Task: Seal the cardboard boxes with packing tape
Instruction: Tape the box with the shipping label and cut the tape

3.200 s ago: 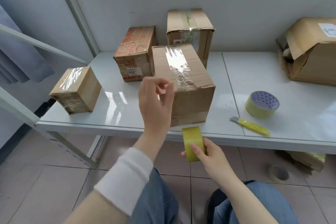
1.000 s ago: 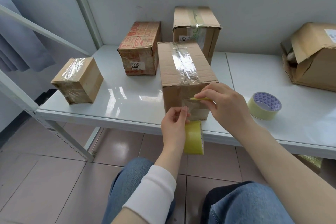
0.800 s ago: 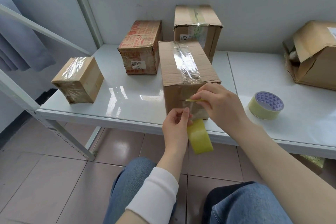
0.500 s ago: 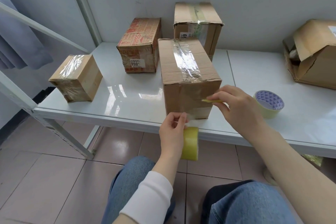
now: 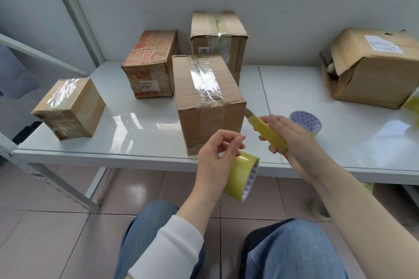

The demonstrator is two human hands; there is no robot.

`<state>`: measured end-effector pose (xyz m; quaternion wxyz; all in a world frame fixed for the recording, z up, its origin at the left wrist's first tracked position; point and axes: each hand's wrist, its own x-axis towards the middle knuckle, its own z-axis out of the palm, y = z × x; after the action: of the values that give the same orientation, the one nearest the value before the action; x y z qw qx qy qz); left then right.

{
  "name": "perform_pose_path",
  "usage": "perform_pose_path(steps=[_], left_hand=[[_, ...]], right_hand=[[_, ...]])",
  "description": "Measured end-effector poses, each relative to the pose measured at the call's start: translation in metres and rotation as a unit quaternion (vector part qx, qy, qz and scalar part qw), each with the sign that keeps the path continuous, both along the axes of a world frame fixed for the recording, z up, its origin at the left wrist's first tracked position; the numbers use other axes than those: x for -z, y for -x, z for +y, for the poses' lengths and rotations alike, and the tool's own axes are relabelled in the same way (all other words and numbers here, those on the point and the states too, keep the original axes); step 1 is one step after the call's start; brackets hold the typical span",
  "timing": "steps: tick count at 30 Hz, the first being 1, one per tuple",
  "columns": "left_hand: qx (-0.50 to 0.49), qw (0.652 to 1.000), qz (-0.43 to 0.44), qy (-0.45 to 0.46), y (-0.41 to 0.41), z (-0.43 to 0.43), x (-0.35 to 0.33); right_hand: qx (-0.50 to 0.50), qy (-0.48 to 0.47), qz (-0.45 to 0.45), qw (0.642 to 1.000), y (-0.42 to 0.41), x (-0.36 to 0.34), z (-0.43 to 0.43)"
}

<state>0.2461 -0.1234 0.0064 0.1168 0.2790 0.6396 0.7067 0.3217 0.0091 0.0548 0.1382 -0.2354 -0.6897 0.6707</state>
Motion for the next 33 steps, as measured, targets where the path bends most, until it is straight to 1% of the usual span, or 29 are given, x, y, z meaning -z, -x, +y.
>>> perform_pose_path(steps=[4, 7, 10, 14, 17, 20, 22, 24, 26, 28, 31, 33], left_hand=[[0.031, 0.999, 0.01, 0.012, -0.01, 0.018, -0.003], [0.043, 0.999, -0.002, 0.014, -0.014, 0.034, -0.003], [0.057, 0.998, -0.009, 0.026, -0.019, 0.052, -0.003], [0.072, 0.996, -0.016, 0.04, -0.018, 0.078, -0.002], [0.073, 0.996, -0.017, 0.038, -0.014, 0.094, 0.006], [0.057, 0.997, -0.025, 0.054, -0.011, 0.107, 0.013], [0.03, 0.997, -0.058, 0.049, -0.005, 0.112, 0.016], [0.011, 0.994, -0.083, 0.066, 0.003, 0.113, 0.019], [0.042, 0.988, -0.107, 0.103, 0.011, 0.115, 0.026], [0.078, 0.982, -0.109, 0.131, 0.016, 0.117, 0.033], [0.087, 0.984, -0.11, 0.109, 0.018, 0.12, 0.038], [0.093, 0.985, -0.113, 0.089, 0.018, 0.122, 0.039]], right_hand=[[-0.029, -0.019, -0.024, 0.999, -0.01, -0.007, 0.008], [-0.025, -0.037, -0.021, 0.999, -0.018, -0.005, 0.019], [0.016, -0.032, 0.002, 0.999, -0.023, -0.001, 0.031], [0.112, -0.021, 0.033, 0.993, -0.025, 0.005, 0.048], [0.172, -0.04, 0.041, 0.983, -0.021, 0.008, 0.06], [0.188, -0.031, 0.047, 0.981, -0.012, 0.009, 0.069], [0.191, -0.015, 0.055, 0.98, -0.007, 0.007, 0.076], [0.191, -0.014, 0.052, 0.98, -0.003, 0.006, 0.085], [0.182, -0.019, 0.035, 0.983, 0.004, 0.008, 0.093], [0.17, -0.024, -0.007, 0.985, 0.013, 0.018, 0.103], [0.17, -0.053, -0.1, 0.979, 0.022, 0.037, 0.119], [0.165, -0.112, -0.15, 0.968, 0.024, 0.048, 0.125]])
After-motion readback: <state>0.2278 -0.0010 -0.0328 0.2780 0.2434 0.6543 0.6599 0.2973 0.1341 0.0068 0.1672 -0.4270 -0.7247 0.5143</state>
